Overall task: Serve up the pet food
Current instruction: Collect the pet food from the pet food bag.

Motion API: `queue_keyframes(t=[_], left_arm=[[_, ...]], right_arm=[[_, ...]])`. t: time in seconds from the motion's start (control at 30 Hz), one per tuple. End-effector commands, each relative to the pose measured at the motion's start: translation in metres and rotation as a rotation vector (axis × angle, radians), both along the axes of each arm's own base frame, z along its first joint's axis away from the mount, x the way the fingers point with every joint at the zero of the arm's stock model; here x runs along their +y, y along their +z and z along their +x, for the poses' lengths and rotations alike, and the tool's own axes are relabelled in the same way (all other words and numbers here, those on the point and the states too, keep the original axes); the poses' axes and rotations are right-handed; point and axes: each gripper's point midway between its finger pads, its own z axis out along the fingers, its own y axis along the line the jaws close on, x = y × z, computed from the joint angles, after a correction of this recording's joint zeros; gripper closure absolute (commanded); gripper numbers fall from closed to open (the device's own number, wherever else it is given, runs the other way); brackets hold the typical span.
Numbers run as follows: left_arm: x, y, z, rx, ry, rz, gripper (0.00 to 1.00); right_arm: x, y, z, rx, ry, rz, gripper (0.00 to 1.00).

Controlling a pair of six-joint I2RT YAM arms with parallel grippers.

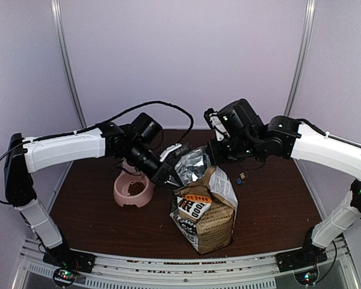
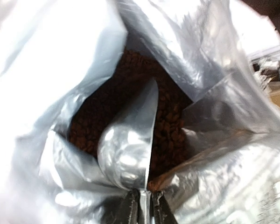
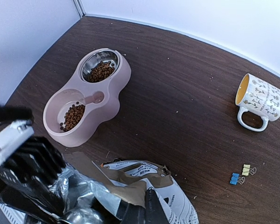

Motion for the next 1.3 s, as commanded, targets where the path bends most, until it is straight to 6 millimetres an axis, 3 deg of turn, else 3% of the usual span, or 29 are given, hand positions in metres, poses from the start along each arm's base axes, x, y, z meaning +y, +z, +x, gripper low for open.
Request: queue_keyframes(t=[0.0, 0.2, 0.6, 1.27], left_arm=[[0.006, 0.036, -0.017, 0.208, 0.029, -0.12, 1.0], [0.017, 0.063, -0.001, 0.249, 0.129, -0.208, 1.0], [0.041, 0.098, 0.024, 0.322, 0.293, -0.364, 1.0], [0.065, 0.117, 0.029, 0.379, 0.358, -0.466, 1.0]], right_arm=[[-0.006, 0.015, 0.013, -0.059, -0.06, 0.035, 1.0], [-0.008, 0.015, 0.014, -0.061, -0.063, 0.033, 1.0], [-0.01, 0.018, 0.013, -0.068, -0.066, 0.037, 1.0], [-0.011, 0.022, 0.014, -0.076, -0.071, 0.035, 1.0]])
